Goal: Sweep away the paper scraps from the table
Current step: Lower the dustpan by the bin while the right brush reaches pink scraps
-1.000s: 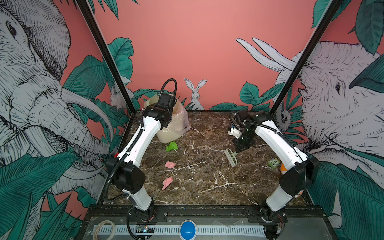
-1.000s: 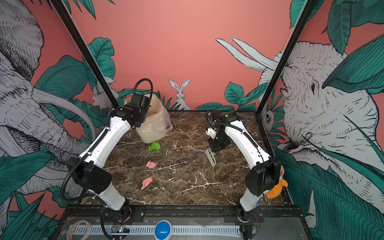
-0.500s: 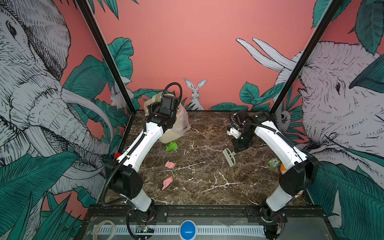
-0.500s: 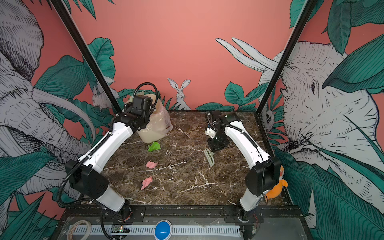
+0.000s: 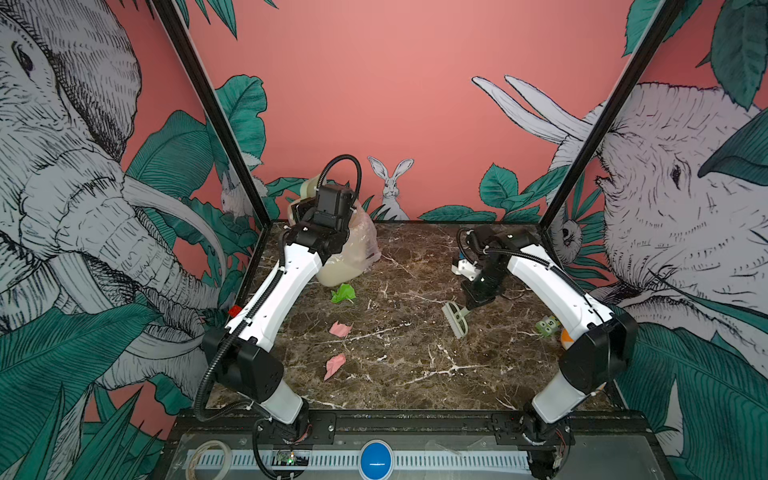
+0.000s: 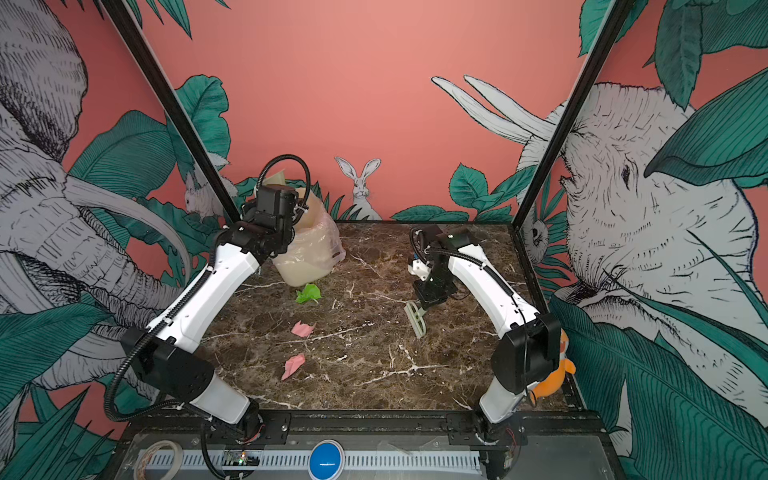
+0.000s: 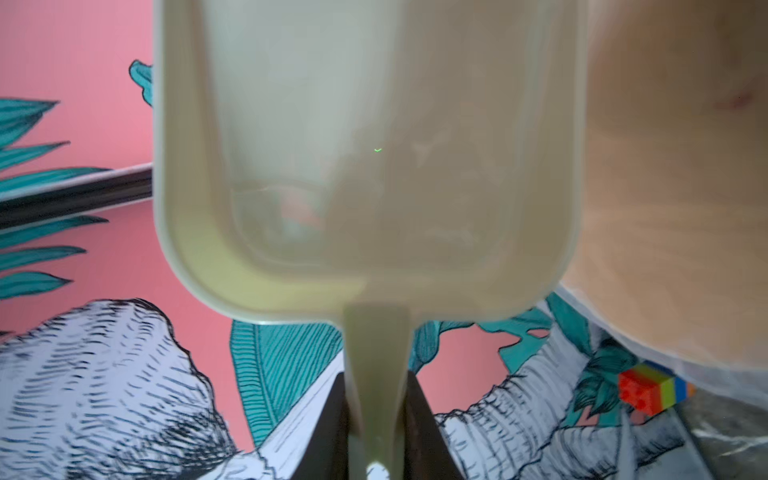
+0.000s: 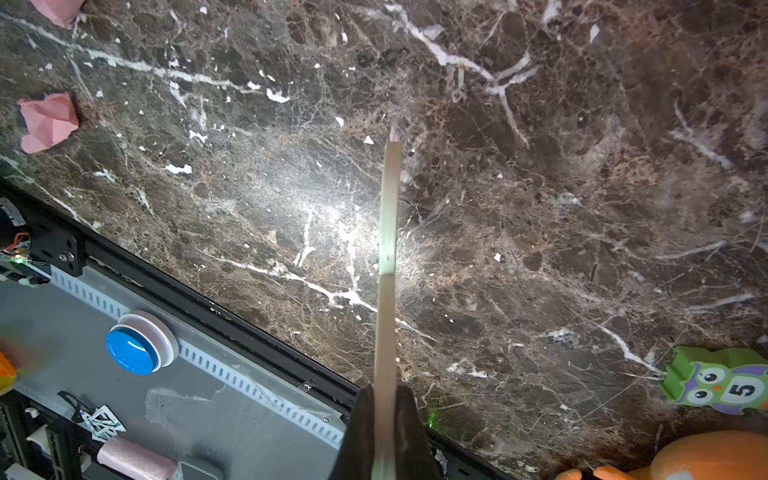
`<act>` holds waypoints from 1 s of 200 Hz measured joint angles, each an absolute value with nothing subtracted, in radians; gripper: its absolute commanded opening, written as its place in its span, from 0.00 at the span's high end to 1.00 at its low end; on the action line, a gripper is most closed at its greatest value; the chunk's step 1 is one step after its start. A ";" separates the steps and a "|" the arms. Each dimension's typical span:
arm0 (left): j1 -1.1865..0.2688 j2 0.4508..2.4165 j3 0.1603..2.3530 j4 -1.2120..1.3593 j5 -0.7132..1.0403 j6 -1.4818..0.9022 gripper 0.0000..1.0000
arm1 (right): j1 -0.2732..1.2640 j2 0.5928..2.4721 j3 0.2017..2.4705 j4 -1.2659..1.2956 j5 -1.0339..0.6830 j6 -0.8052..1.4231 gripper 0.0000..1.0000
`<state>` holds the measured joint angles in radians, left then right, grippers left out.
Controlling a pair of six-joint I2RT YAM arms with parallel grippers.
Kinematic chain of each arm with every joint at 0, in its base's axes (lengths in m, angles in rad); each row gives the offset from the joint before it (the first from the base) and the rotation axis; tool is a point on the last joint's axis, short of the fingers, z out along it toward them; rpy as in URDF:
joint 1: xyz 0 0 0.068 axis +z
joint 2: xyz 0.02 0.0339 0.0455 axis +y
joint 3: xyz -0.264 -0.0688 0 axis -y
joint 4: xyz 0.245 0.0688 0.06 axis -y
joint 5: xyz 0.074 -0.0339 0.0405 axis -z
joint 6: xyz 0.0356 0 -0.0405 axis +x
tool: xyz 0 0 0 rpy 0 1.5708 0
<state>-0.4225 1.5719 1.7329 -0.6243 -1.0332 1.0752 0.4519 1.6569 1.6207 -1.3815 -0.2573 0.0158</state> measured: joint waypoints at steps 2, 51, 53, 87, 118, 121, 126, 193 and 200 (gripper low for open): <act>-0.423 1.570 1.740 -0.636 -1.026 1.053 0.85 | 0.455 1.657 1.620 -1.380 -0.260 0.017 1.00; -0.440 1.474 1.819 -0.854 -0.823 0.671 0.84 | 0.590 1.655 1.620 -1.303 -0.335 0.077 1.00; -0.441 1.471 1.819 -0.859 -0.817 0.662 0.84 | 0.598 1.655 1.620 -1.298 -0.340 0.081 1.00; -0.443 1.407 1.785 -0.920 -0.659 0.476 0.84 | 0.720 1.655 1.619 -1.167 -0.449 0.176 1.00; -0.443 1.378 1.731 -0.937 -0.547 0.373 0.84 | 0.813 1.659 1.586 -0.995 -0.549 0.286 1.00; -0.443 1.377 1.725 -0.938 -0.535 0.363 0.84 | 0.820 1.660 1.583 -0.979 -0.558 0.299 1.00; -0.443 1.375 1.717 -0.937 -0.524 0.353 0.84 | 0.833 1.664 1.576 -0.952 -0.572 0.314 1.00; -0.443 1.330 1.631 -0.944 -0.428 0.290 0.84 | 0.938 1.755 1.489 -0.608 -0.711 0.535 1.00; -0.443 1.322 1.627 -0.944 -0.423 0.287 0.84 | 0.944 1.770 1.489 -0.581 -0.718 0.552 1.00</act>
